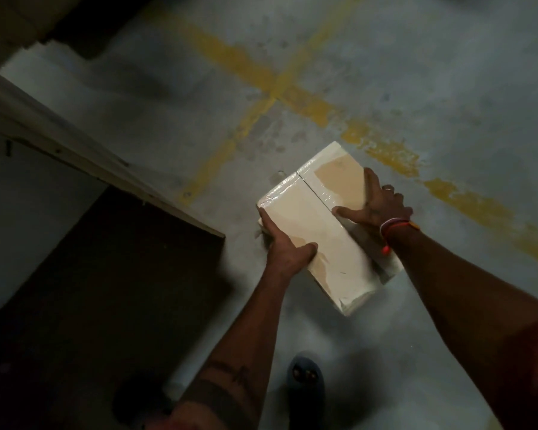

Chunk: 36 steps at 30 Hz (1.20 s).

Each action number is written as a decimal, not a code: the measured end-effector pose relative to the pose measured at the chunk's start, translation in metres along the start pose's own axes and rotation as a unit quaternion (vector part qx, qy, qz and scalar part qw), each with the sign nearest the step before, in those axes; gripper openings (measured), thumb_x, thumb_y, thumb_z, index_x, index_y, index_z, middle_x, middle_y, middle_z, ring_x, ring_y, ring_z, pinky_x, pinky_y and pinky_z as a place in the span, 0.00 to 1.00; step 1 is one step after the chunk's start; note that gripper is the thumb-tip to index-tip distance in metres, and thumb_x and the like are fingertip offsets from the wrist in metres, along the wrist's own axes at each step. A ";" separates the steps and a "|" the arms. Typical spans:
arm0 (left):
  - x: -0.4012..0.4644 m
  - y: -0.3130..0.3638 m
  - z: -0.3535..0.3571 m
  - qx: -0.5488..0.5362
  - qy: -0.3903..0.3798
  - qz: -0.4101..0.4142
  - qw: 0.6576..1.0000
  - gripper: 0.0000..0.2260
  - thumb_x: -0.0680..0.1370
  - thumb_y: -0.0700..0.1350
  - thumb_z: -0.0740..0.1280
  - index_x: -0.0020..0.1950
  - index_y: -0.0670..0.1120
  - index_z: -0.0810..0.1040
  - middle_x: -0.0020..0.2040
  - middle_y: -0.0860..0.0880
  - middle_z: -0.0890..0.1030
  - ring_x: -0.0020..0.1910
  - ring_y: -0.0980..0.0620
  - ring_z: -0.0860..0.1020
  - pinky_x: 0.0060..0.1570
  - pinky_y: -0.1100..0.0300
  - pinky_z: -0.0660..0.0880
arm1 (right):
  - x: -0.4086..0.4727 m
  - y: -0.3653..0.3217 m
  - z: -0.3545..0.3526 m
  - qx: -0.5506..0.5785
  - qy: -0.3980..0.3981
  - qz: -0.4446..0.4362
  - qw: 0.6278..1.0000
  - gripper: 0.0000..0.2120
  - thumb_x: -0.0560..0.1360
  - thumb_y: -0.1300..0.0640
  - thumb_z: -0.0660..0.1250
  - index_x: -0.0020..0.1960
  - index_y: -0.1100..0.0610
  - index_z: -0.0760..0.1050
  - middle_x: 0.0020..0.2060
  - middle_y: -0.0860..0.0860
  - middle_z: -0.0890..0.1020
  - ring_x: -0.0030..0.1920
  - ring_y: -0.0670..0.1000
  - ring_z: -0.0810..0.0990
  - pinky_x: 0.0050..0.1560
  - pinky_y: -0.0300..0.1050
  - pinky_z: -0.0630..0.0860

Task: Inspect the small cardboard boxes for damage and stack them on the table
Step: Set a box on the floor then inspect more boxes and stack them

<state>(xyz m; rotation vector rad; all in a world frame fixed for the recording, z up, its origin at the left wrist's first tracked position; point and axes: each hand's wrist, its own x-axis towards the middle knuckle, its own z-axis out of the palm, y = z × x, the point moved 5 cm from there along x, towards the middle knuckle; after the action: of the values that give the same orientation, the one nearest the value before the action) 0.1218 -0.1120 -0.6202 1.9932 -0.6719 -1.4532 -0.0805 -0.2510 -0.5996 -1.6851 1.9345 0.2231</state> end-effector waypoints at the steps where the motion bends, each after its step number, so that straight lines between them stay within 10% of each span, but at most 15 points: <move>1: -0.007 0.005 -0.002 0.009 0.000 0.005 1.000 0.63 0.65 0.50 0.77 0.67 0.76 0.23 0.74 0.44 0.70 0.65 0.41 0.75 0.63 0.37 0.76 | -0.009 -0.003 -0.006 0.008 0.024 -0.002 1.000 0.55 0.65 0.24 0.71 0.81 0.40 0.46 0.70 0.64 0.70 0.68 0.69 0.71 0.65 0.69 0.66; 9: -0.108 0.091 -0.050 0.082 0.058 0.043 0.994 0.49 0.72 0.51 0.74 0.78 0.64 0.39 0.70 0.46 0.75 0.63 0.39 0.78 0.64 0.47 0.76 | -0.109 -0.017 -0.072 0.148 0.129 0.019 0.980 0.43 0.73 0.28 0.65 0.80 0.41 0.51 0.65 0.63 0.74 0.65 0.68 0.74 0.63 0.66 0.70; 18: -0.255 0.212 -0.116 0.129 0.060 0.159 0.977 0.47 0.67 0.61 0.69 0.76 0.73 0.42 0.68 0.50 0.77 0.65 0.41 0.77 0.63 0.42 0.76 | -0.245 -0.051 -0.185 0.228 0.188 0.043 0.954 0.44 0.74 0.27 0.62 0.81 0.44 0.47 0.67 0.67 0.73 0.67 0.69 0.71 0.64 0.68 0.67; 36: -0.578 0.268 -0.364 -0.025 0.246 0.353 0.903 0.43 0.66 0.54 0.75 0.77 0.64 0.60 0.70 0.51 0.75 0.68 0.47 0.75 0.66 0.41 0.75 | -0.562 -0.251 -0.336 0.299 0.300 -0.183 0.887 0.45 0.72 0.25 0.59 0.82 0.41 0.47 0.66 0.59 0.73 0.64 0.63 0.71 0.62 0.62 0.65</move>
<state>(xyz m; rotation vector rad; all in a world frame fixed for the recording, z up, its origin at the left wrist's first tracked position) 0.2916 0.1540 0.0420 1.6963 -0.9672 -0.5066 0.0888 0.0240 0.0227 -1.7315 1.7382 -1.0472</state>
